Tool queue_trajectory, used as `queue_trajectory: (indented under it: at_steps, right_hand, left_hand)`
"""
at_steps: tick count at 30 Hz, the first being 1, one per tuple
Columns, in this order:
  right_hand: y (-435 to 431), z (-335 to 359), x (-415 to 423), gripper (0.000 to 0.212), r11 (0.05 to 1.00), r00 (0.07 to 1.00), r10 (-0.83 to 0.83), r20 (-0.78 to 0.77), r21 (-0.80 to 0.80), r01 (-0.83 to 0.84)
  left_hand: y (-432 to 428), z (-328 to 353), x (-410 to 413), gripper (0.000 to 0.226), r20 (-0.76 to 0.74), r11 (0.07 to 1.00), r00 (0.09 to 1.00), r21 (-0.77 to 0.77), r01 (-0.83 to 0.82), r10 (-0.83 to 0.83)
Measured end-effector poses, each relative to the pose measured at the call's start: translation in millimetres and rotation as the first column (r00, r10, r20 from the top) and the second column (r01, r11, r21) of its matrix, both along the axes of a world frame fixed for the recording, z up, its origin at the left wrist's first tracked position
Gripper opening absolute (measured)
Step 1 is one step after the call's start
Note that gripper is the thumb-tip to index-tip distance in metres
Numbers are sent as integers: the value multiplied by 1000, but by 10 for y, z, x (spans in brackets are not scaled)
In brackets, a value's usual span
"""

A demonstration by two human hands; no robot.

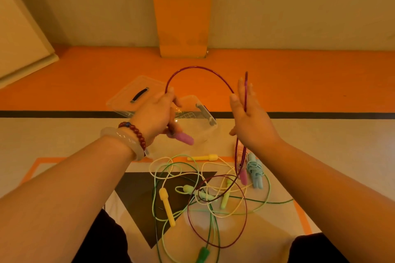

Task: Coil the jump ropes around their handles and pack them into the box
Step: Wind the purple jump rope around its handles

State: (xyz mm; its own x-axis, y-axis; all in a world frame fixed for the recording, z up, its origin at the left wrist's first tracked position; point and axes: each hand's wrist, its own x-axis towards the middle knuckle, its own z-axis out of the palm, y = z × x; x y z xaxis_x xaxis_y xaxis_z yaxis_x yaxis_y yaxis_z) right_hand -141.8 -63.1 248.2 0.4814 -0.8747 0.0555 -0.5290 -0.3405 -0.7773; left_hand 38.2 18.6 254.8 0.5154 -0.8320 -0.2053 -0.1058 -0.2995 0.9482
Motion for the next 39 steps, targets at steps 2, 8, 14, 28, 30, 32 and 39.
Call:
queue_trajectory:
  at_steps: [2, 8, 14, 28, 30, 32, 39]
  right_hand:
    - [-5, 51, -20, 59, 998, 997, 0, 74, 57, -4]
    - [-63, 30, -56, 41, 991, 995, -93, -24, 90, 95]
    - [-100, 84, -48, 28, 932, 949, -99, 300, 361, -17]
    - [-9, 231, 47, 25, 595, 664, -333, 669, 695, -402]
    - [6, 251, 63, 25, 541, 600, -410, 688, 712, -447]
    - [8, 265, 69, 25, 551, 568, -429, 702, 702, -451]
    - [-13, 159, 20, 13, 801, 825, -221, 520, 579, -150]
  left_hand:
    - [-18, -54, 46, 34, 154, 997, 988, 74, -5, -7]
    - [-10, -121, 15, 26, 13, 956, 1000, 292, -7, 3]
    - [2, -137, -74, 20, -256, 940, 960, 285, 187, -113]
    - [23, -294, -492, 47, -282, 860, 828, 22, 510, -484]
    - [45, -326, -589, 49, -264, 840, 816, 36, 542, -515]
    - [77, -337, -658, 35, -258, 788, 776, 79, 611, -576]
    - [52, -272, -574, 28, -284, 869, 858, 128, 477, -429]
